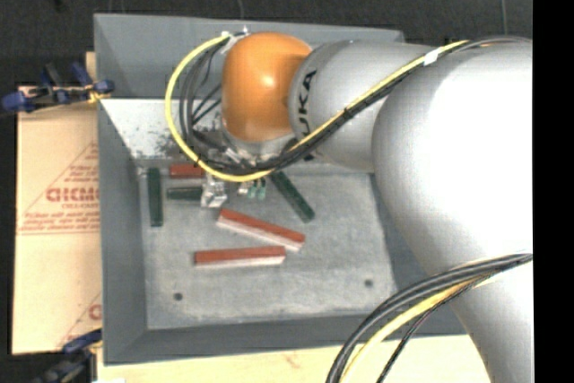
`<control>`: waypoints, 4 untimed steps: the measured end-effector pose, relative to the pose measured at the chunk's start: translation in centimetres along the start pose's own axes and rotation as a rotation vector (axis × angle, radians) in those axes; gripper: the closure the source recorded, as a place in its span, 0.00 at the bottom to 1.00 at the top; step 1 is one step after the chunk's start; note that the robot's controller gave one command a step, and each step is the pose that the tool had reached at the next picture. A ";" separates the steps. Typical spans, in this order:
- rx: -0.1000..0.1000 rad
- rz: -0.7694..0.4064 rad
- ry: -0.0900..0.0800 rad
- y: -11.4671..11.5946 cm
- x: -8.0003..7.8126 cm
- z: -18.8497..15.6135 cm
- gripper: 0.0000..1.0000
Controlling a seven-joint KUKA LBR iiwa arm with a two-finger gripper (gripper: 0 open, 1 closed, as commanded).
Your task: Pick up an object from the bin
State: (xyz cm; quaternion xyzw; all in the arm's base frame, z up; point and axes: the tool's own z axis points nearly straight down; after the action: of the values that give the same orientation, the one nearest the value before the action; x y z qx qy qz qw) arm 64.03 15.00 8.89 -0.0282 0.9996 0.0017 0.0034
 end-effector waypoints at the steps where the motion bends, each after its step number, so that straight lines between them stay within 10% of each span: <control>1: 0.000 0.000 0.001 0.0 0.0 -0.1 1.00; 4: 0.001 -0.161 -0.008 0.9 -0.6 -12.8 1.00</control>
Offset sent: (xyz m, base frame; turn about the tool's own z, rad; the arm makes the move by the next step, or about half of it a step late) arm 0.0146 0.0141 -0.0189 -0.2627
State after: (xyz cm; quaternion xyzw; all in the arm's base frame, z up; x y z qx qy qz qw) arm 64.53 15.85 21.74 -0.1086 0.9941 0.0011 0.0073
